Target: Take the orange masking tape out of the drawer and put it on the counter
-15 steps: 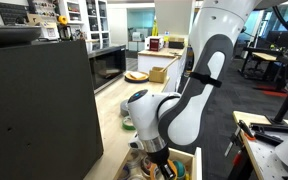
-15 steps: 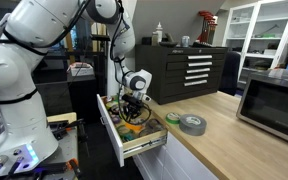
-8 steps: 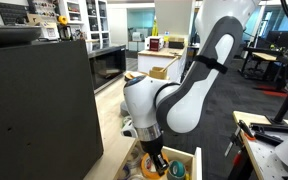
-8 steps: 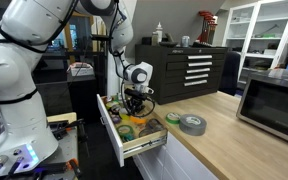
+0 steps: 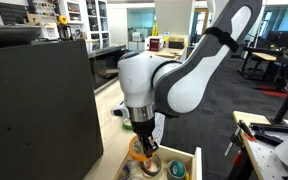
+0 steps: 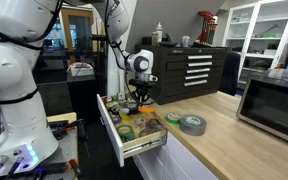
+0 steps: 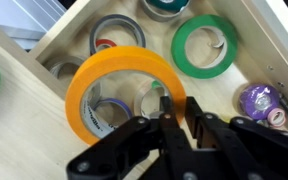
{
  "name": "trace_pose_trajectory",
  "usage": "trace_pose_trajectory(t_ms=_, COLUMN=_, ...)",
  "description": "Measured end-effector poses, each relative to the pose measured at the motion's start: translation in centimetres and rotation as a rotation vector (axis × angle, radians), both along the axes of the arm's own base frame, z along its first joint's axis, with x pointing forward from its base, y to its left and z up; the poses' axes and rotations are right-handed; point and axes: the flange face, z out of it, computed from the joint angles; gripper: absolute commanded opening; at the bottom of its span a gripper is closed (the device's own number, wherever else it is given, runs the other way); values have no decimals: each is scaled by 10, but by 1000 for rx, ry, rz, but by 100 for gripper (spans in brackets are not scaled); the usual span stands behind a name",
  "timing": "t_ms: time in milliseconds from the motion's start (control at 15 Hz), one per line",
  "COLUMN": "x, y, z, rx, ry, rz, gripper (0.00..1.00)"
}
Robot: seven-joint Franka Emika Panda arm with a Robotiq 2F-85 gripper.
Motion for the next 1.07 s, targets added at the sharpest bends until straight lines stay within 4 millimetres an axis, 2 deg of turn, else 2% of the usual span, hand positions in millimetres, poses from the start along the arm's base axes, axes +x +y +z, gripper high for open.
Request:
trace_pose_trajectory(t_ms=533, x=29, y=-52, z=9, rx=-45, ry=-48, rz=-69, gripper=5)
trace_pose_trajectory(t_ms=1067, x=64, y=-73, z=16, rx=-43, ry=-98, rz=-114, gripper=5)
